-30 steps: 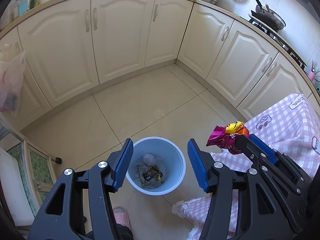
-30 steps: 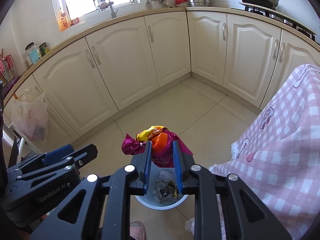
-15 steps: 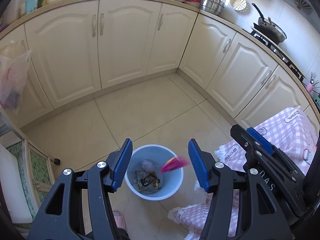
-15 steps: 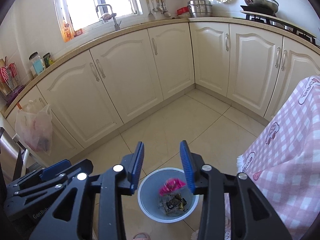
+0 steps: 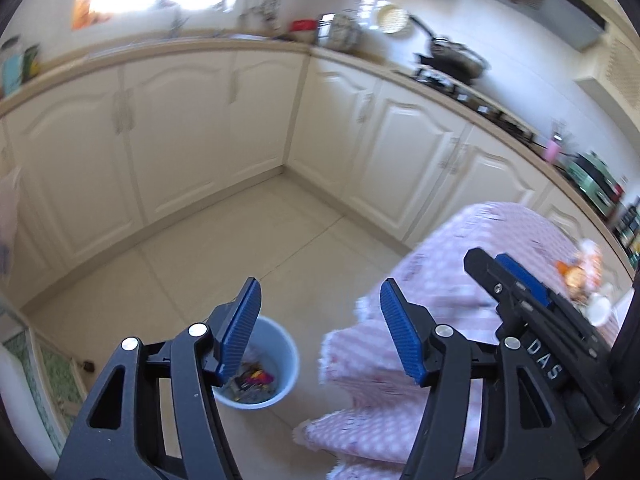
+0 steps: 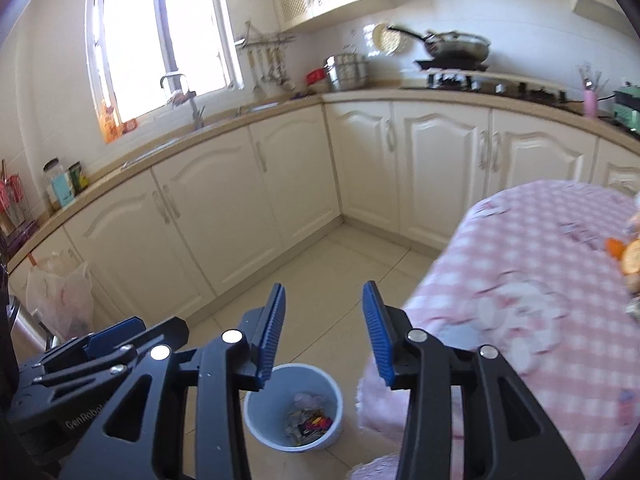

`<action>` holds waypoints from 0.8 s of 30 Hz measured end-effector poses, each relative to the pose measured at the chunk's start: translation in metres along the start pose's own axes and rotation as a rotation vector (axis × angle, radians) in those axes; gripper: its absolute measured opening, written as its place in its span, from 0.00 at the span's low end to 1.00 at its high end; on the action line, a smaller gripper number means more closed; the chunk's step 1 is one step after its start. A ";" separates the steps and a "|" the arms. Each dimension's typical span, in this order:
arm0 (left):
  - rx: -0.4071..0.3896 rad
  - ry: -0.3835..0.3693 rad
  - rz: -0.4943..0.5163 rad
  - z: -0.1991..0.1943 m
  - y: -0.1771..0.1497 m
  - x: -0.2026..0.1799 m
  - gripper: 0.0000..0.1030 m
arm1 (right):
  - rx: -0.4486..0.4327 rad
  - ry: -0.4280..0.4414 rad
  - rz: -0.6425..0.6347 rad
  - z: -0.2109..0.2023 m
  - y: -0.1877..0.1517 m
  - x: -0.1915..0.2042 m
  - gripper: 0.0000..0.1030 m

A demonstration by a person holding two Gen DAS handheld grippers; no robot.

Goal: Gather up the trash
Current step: 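Move both tools back to the table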

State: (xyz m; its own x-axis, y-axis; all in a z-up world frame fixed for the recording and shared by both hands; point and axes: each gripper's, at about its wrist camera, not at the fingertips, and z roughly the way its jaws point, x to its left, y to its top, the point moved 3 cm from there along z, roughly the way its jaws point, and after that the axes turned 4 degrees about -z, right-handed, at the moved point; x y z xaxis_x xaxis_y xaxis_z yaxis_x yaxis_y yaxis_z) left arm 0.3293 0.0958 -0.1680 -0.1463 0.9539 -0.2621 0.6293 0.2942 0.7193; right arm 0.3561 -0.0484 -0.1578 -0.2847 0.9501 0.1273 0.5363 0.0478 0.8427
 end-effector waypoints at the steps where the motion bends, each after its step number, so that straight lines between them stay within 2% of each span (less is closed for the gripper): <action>1: -0.006 -0.018 0.023 -0.005 -0.001 -0.015 0.59 | -0.017 -0.015 0.005 -0.011 0.003 -0.010 0.39; 6: -0.012 -0.101 0.122 -0.018 -0.006 -0.081 0.63 | -0.100 -0.140 0.050 -0.080 0.009 -0.077 0.42; 11: 0.021 -0.209 0.247 -0.022 -0.023 -0.163 0.66 | -0.138 -0.293 0.119 -0.137 -0.002 -0.155 0.45; 16: 0.103 -0.294 0.359 -0.011 -0.054 -0.234 0.66 | -0.094 -0.408 0.206 -0.172 -0.026 -0.229 0.49; 19: 0.145 -0.309 0.400 -0.003 -0.073 -0.264 0.66 | -0.057 -0.436 0.255 -0.181 -0.043 -0.264 0.49; 24: 0.186 -0.301 0.465 0.013 -0.094 -0.305 0.66 | -0.012 -0.442 0.314 -0.179 -0.063 -0.299 0.50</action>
State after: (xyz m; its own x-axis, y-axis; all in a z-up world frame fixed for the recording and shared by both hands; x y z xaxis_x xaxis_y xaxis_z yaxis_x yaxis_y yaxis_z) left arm 0.3250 -0.2231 -0.1639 0.3838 0.9133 -0.1362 0.7027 -0.1932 0.6848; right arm 0.2650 -0.3903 -0.1555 0.2506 0.9573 0.1444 0.5320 -0.2607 0.8056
